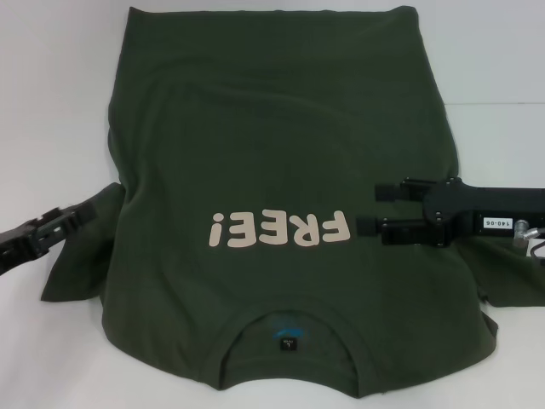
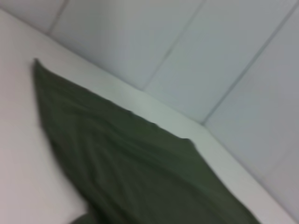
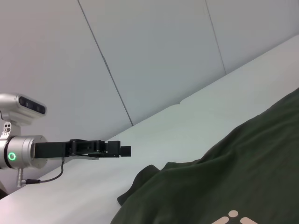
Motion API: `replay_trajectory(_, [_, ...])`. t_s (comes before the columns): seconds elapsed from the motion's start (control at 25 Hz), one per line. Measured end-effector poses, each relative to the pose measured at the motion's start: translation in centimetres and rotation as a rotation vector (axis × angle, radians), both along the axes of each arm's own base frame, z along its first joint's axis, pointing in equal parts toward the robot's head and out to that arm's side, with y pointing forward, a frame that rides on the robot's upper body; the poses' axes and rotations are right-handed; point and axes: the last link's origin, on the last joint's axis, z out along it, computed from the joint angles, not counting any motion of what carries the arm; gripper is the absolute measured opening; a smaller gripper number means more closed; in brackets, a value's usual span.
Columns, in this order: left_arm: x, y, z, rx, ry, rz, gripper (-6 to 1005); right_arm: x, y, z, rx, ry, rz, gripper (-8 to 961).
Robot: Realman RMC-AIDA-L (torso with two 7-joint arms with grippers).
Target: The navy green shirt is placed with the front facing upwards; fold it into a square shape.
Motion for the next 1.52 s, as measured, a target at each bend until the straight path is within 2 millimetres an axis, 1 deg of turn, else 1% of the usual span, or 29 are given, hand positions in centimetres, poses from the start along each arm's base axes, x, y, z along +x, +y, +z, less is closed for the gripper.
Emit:
replay_trajectory(0.16, [-1.2,-0.2,-0.1,0.016,0.032,0.064,821,0.0,0.0,-0.1,0.000,0.002,0.000,890])
replay_trajectory(0.36, [-2.1,0.0,-0.3,0.011,0.084,0.115,820,-0.1,-0.1,-0.2,-0.002,0.006,-0.001,888])
replay_trajectory(0.8, [-3.3,0.2,-1.1,-0.022,0.171,0.168,817,-0.1,-0.1,-0.4,-0.004,0.009,-0.003,884])
replay_trajectory(1.16, [-2.9,0.6,-2.2,-0.054,0.184,0.155,815,-0.1,-0.1,-0.4,-0.004,0.009,-0.005,882])
replay_trajectory(1.52, [-2.8,1.0,-2.4,-0.063,0.195,0.150,795,0.0,-0.3,-0.4,-0.004,0.012,-0.010,879])
